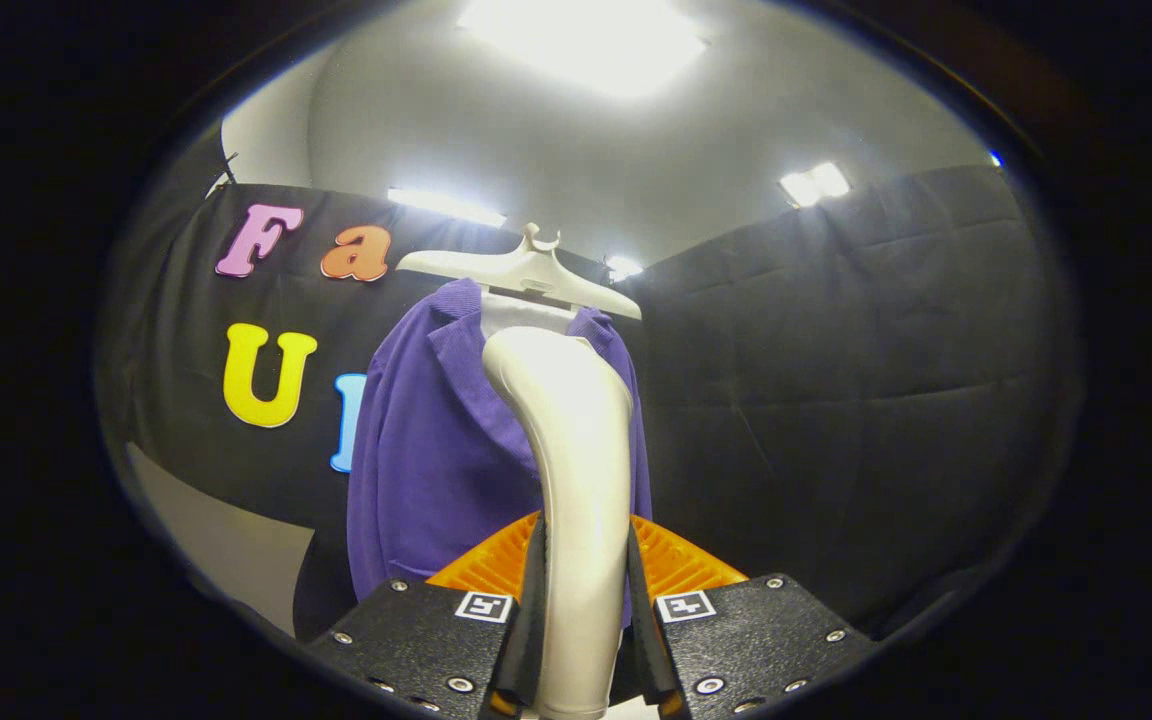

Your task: Iron the clothes twice with a garment steamer, once on the left side and once on the right side.

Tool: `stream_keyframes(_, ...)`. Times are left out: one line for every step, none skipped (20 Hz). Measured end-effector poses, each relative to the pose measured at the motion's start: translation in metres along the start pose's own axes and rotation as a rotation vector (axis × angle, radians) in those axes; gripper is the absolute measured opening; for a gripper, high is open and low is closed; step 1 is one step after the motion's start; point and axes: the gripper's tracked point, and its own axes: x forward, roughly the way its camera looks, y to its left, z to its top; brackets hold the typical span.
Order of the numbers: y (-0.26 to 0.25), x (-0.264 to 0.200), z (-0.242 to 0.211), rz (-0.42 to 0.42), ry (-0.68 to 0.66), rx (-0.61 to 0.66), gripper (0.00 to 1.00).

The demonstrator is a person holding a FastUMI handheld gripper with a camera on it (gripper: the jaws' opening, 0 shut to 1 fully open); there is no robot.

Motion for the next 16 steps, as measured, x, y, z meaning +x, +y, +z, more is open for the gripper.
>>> stream_keyframes(-0.004,0.011,0.003,-0.018,-0.008,0.000,0.38)
stream_keyframes(-0.007,0.022,0.008,-0.033,-0.018,-0.001,0.38)
stream_keyframes(-0.009,0.033,0.014,-0.045,-0.030,0.002,0.38)
stream_keyframes(-0.011,0.044,0.020,-0.058,-0.044,0.004,0.38)
stream_keyframes(-0.013,0.056,0.025,-0.074,-0.054,0.000,0.38)
stream_keyframes(-0.016,0.068,0.030,-0.089,-0.062,-0.005,0.38)
stream_keyframes(-0.018,0.079,0.033,-0.104,-0.065,-0.006,0.38)
stream_keyframes(-0.019,0.090,0.036,-0.116,-0.066,-0.006,0.38)
stream_keyframes(-0.019,0.101,0.037,-0.125,-0.068,-0.009,0.38)
stream_keyframes(-0.020,0.112,0.034,-0.134,-0.062,-0.015,0.38)
stream_keyframes(-0.021,0.122,0.031,-0.144,-0.051,-0.018,0.38)
stream_keyframes(-0.022,0.132,0.027,-0.154,-0.040,-0.021,0.38)
stream_keyframes(-0.024,0.140,0.021,-0.166,-0.025,-0.026,0.38)
stream_keyframes(-0.024,0.149,0.013,-0.177,-0.011,-0.031,0.38)
stream_keyframes(-0.024,0.157,0.006,-0.180,0.003,-0.039,0.38)
stream_keyframes(-0.022,0.164,-0.002,-0.177,0.016,-0.044,0.38)
